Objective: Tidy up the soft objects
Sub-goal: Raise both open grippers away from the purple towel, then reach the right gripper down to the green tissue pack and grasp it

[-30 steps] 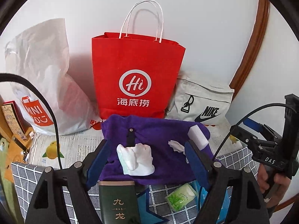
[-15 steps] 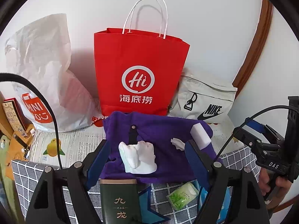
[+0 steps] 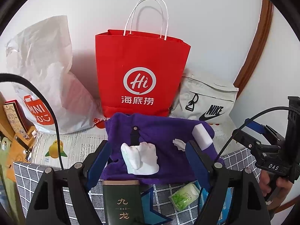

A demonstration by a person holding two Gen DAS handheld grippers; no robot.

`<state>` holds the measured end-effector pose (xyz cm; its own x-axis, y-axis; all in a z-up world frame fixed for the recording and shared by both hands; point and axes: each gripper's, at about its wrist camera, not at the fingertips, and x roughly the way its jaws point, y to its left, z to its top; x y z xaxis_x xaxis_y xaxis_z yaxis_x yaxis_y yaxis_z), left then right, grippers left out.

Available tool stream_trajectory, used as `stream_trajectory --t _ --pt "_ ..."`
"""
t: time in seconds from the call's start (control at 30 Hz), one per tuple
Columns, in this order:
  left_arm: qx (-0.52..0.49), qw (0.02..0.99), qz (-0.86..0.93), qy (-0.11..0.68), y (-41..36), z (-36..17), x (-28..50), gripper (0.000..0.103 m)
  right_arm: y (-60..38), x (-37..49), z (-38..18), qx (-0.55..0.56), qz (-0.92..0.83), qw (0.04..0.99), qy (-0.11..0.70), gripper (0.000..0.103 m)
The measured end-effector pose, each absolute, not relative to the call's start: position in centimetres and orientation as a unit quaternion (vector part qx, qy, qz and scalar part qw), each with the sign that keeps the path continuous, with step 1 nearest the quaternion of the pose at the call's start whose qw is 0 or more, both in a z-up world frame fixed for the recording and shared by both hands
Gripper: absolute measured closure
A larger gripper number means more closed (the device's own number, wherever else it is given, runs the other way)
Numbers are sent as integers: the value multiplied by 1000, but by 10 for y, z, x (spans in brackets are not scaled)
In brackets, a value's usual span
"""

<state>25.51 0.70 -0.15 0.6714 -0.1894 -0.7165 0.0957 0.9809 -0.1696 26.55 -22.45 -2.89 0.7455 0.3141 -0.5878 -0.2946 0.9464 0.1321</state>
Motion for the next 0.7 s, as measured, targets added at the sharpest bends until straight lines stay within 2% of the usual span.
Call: stream_trajectory --t 0.7 --pt "-52 909 -84 405 4 -4 258 23 -215 264 -30 2 171 933 318 10"
